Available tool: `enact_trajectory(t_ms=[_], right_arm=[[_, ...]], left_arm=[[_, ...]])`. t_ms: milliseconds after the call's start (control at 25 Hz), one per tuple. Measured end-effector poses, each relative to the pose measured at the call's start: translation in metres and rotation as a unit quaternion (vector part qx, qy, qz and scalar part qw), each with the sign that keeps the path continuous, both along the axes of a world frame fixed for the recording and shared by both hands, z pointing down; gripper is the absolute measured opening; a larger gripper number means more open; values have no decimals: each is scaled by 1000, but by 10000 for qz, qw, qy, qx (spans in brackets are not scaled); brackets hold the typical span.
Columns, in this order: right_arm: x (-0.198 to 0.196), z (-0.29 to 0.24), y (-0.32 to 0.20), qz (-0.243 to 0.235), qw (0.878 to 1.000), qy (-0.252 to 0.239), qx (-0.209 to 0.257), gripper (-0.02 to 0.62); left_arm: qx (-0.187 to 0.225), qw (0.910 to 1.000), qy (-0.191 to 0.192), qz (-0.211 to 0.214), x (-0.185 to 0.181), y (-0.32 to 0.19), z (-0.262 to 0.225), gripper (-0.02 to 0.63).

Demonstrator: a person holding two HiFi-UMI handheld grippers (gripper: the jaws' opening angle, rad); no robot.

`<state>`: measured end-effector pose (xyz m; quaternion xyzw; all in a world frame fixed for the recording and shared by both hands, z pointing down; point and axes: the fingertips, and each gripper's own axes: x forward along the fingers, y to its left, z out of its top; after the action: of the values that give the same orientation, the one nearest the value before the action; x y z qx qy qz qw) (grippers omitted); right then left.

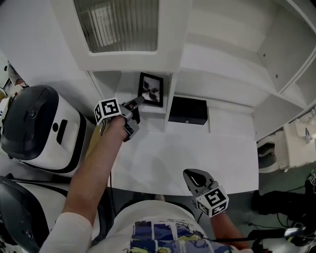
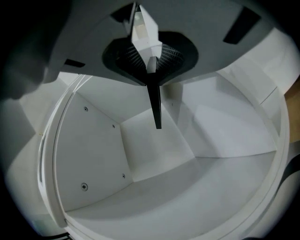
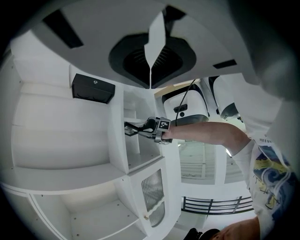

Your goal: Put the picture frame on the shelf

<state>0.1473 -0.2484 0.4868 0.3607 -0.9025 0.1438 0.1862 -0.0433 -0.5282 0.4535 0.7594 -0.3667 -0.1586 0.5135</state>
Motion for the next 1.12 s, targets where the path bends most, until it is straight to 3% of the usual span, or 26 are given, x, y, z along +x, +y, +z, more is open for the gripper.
enact_trajectory(t_ms=[240, 520, 800, 1120], right_arm=[[6, 1, -9, -36, 10000, -61, -27, 31], [6, 2, -13, -42, 10000, -64, -28, 32], [4, 5, -13, -2, 10000, -88, -40, 32], [3, 5, -12, 31, 9999, -145, -68, 32]], left_arm=[[-70, 9986, -480, 208, 11, -8, 5, 94], [140, 9872, -1542, 393, 13, -11, 5, 111], [338, 9692, -2391, 479, 9, -14, 9, 144], [499, 9341, -3472, 659, 10, -14, 20, 153]])
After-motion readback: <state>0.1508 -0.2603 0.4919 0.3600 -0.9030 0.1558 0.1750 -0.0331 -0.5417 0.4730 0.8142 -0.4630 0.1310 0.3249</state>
